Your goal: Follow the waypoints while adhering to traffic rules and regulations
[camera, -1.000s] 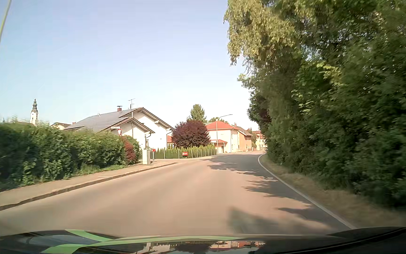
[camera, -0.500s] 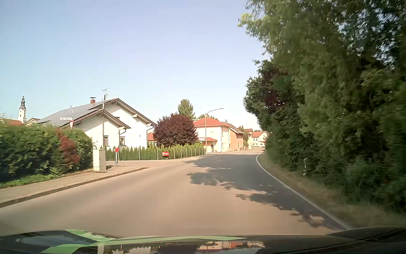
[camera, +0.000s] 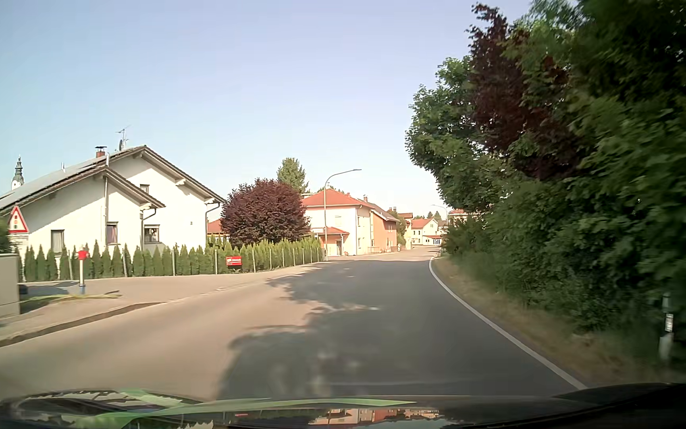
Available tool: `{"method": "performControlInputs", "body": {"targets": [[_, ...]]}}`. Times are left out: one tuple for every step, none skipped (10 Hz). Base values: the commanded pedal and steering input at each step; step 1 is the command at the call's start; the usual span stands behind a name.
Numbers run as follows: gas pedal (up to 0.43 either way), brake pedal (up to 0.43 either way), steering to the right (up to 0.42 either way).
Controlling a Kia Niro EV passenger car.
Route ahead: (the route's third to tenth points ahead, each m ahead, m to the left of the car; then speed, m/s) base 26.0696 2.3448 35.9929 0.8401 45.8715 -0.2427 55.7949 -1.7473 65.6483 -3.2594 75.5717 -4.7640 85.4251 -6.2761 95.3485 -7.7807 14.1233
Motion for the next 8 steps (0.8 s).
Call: {"method": "performControlInputs", "body": {"targets": [[0.000,0.000,0.018],[0.000,0.000,0.016],[0.000,0.000,0.016],[0.000,0.000,0.016],[0.000,0.000,0.016],[0.000,0.000,0.016],[0.000,0.000,0.016],[0.000,0.000,0.016]]}}
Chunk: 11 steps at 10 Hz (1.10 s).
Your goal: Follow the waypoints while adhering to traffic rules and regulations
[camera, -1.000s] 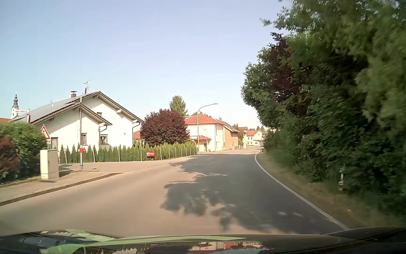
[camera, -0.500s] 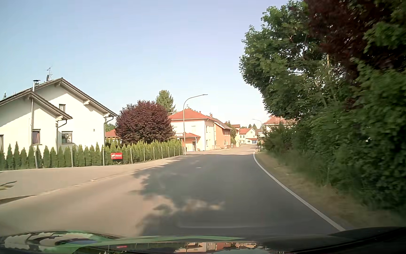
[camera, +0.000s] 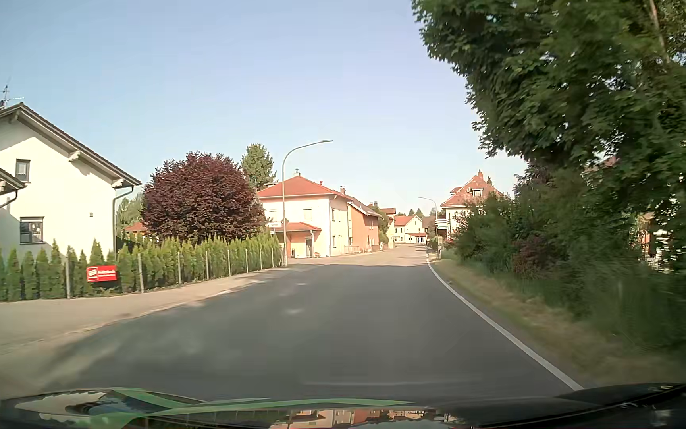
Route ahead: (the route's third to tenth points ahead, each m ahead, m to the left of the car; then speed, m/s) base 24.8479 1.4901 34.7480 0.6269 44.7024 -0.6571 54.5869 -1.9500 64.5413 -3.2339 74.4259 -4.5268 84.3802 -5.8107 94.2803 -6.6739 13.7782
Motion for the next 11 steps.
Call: {"method": "performControlInputs", "body": {"targets": [[0.000,0.000,0.016],[0.000,0.000,0.016],[0.000,0.000,0.016],[0.000,0.000,0.016],[0.039,0.000,0.016],[0.067,0.000,0.016],[0.079,0.000,0.016],[0.110,0.000,0.016],[0.118,0.000,0.016],[0.118,0.000,0.016],[0.130,0.000,0.016]]}}
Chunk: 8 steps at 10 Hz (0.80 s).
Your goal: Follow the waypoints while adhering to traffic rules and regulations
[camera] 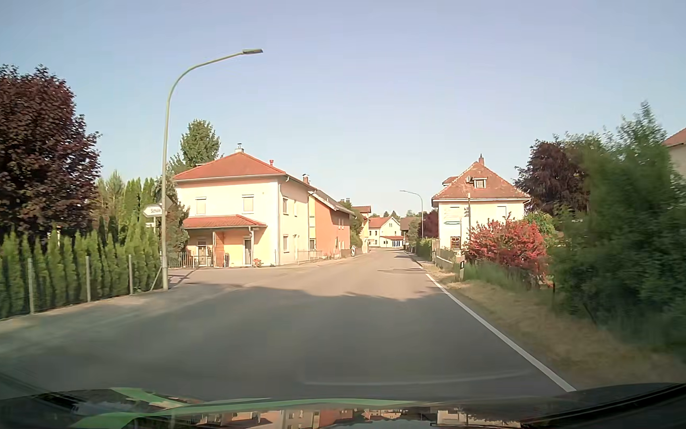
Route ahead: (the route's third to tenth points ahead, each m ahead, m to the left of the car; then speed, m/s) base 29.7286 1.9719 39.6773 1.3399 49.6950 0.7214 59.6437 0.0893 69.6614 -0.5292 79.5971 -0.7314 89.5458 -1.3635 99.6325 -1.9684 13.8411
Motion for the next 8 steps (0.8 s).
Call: {"method": "performControlInputs", "body": {"targets": [[0.130,0.000,0.016],[0.130,0.000,0.016],[0.130,0.000,0.016],[0.130,0.000,0.016],[0.130,0.000,0.016],[0.130,0.000,0.016],[0.098,0.000,0.015],[0.079,0.000,0.016]]}}
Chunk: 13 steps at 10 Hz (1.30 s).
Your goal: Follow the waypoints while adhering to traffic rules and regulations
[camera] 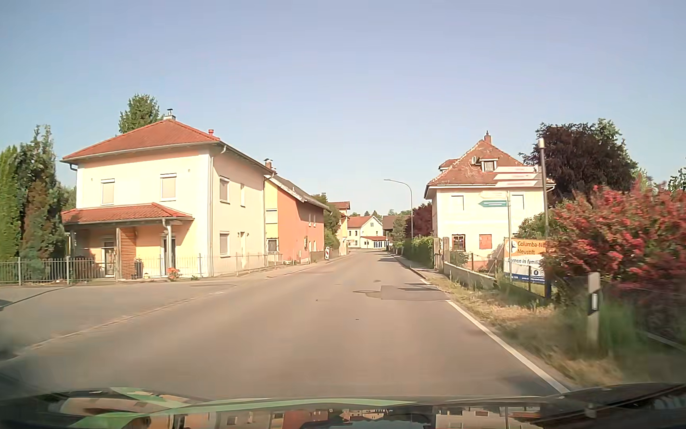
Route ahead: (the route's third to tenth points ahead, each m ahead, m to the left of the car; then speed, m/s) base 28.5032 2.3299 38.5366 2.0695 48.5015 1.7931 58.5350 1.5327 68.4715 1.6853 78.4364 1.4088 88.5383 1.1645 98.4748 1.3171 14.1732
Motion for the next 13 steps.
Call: {"method": "performControlInputs", "body": {"targets": [[0.067,0.000,0.015],[0.067,0.000,0.013],[0.059,0.000,0.009],[0.059,0.000,0.006],[0.039,0.000,0.005],[0.039,0.000,0.006],[0.039,0.000,0.005],[0.039,0.000,0.004],[0.039,0.000,0.003],[0.028,0.000,0.001],[0.028,0.000,-0.002],[0.028,0.000,-0.005],[0.028,0.000,-0.004]]}}
